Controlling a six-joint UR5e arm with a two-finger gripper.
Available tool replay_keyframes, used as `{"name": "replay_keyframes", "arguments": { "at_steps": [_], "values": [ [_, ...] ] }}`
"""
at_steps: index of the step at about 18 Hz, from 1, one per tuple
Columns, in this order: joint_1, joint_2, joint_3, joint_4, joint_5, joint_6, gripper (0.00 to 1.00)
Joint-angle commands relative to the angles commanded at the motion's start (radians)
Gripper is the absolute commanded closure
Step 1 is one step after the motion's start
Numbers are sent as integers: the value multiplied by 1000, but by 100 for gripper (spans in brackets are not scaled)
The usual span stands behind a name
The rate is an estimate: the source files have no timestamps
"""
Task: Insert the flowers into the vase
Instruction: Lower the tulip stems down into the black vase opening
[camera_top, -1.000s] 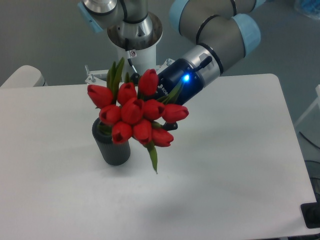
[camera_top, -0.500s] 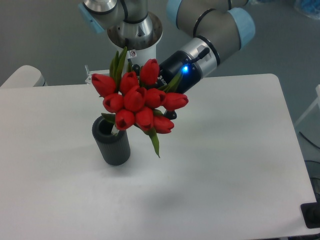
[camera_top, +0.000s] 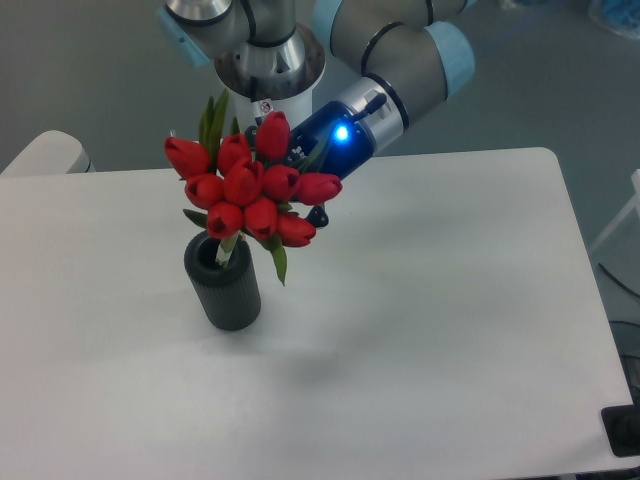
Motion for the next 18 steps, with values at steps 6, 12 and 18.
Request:
{"name": "replay_keyframes", "arguments": {
  "at_steps": [6, 12, 18],
  "values": [
    [-3, 14, -51, 3, 2, 54, 81],
    [-6, 14, -68, 3, 2, 84, 80],
    [-9, 14, -117, 11, 2, 173, 79]
  ]
}}
